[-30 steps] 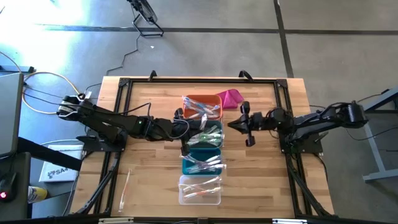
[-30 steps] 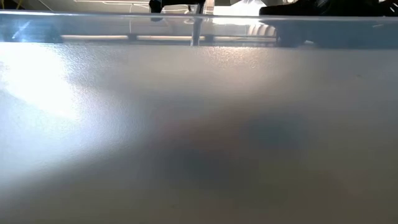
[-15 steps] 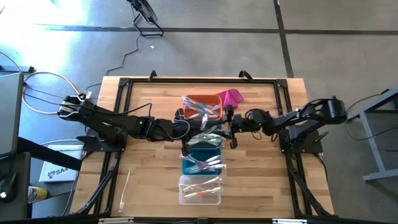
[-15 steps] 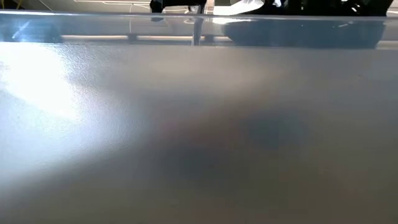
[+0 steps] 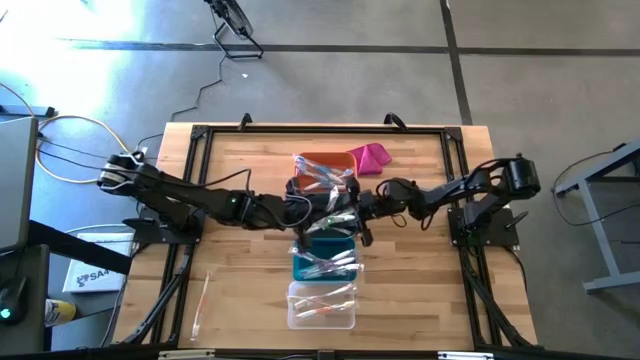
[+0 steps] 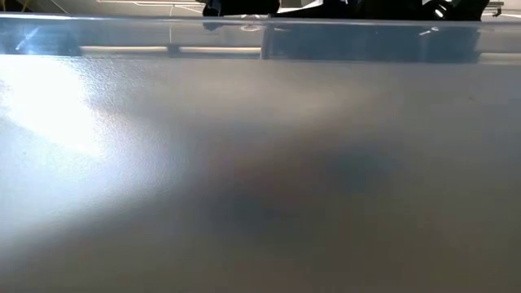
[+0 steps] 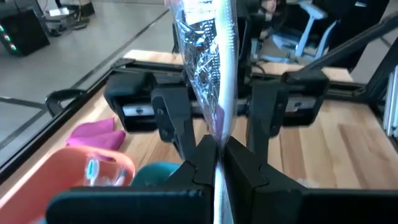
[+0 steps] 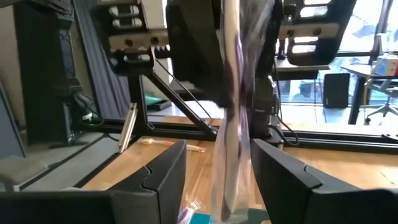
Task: Pick & Place Toothbrushes
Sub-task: Put the purple toothbrush into the blue bin
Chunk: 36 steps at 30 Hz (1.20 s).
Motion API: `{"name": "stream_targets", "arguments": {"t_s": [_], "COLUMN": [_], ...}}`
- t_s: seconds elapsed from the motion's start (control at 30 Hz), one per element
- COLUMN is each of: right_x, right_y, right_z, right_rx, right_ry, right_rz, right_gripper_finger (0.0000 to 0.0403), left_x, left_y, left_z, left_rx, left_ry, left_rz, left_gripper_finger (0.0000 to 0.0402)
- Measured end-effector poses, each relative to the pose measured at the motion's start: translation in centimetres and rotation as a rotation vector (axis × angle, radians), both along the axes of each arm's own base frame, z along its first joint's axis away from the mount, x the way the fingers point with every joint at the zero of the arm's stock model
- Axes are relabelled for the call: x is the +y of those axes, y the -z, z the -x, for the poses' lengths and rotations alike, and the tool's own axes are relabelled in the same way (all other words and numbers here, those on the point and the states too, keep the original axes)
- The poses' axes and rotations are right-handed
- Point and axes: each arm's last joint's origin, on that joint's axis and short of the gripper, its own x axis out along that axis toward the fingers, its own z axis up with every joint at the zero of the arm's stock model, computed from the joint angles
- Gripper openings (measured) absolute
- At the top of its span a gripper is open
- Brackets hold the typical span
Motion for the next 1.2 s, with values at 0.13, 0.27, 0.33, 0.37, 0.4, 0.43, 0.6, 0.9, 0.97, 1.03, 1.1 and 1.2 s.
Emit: {"name": "stream_targets", "arguments": {"t_s": [0.13,0.27,0.33,0.37,0.4,0.43,0.6,0.9,0.97,1.03,1.1,1.2], "right_x": [0.18,0.36,0.33,0.33,0.33,0.33,0.31,0.29,0.29,0.29,0.29,0.30], "right_y": [-0.11,-0.10,-0.08,-0.09,-0.09,-0.09,-0.10,-0.08,-0.08,-0.08,-0.08,-0.08], "right_z": [-0.29,-0.32,-0.32,-0.32,-0.32,-0.32,-0.32,-0.33,-0.33,-0.33,-0.33,-0.32], "right_rx": [0.020,0.022,0.024,0.024,0.023,0.023,0.018,0.016,0.016,0.017,0.017,0.017], "right_ry": [-0.011,-0.014,-0.015,-0.014,-0.014,-0.014,-0.012,-0.007,-0.007,-0.008,-0.009,-0.011], "right_rz": [0.001,0.010,0.011,0.011,0.011,0.013,0.029,0.040,0.041,0.036,0.036,0.036], "right_gripper_finger": [0.0174,0.0174,0.0169,0.0164,0.0157,0.0148,0.0093,0.0016,0.0018,0.0020,0.0018,0.0015], "left_x": [-0.02,-0.07,-0.08,-0.08,-0.07,-0.07,-0.08,-0.10,-0.10,-0.10,-0.10,-0.09], "left_y": [0.12,0.14,-0.03,-0.09,-0.09,-0.04,-0.02,0.03,0.03,0.03,0.03,0.03], "left_z": [-0.08,-0.29,-0.34,-0.31,-0.30,-0.30,-0.32,-0.30,-0.30,-0.30,-0.30,-0.30], "left_rx": [0.002,-0.013,-0.031,-0.033,-0.032,-0.028,-0.028,-0.022,-0.021,-0.021,-0.021,-0.022], "left_ry": [0.001,0.003,0.005,0.004,0.004,0.004,0.005,0.009,0.008,0.009,0.008,0.008], "left_rz": [-0.002,-0.003,0.000,0.001,0.000,0.000,0.000,-0.001,-0.001,-0.001,-0.001,0.000], "left_gripper_finger": [0.0010,0.0010,0.0010,0.0010,0.0010,0.0010,0.0010,0.0010,0.0010,0.0010,0.0012,0.0027]}}
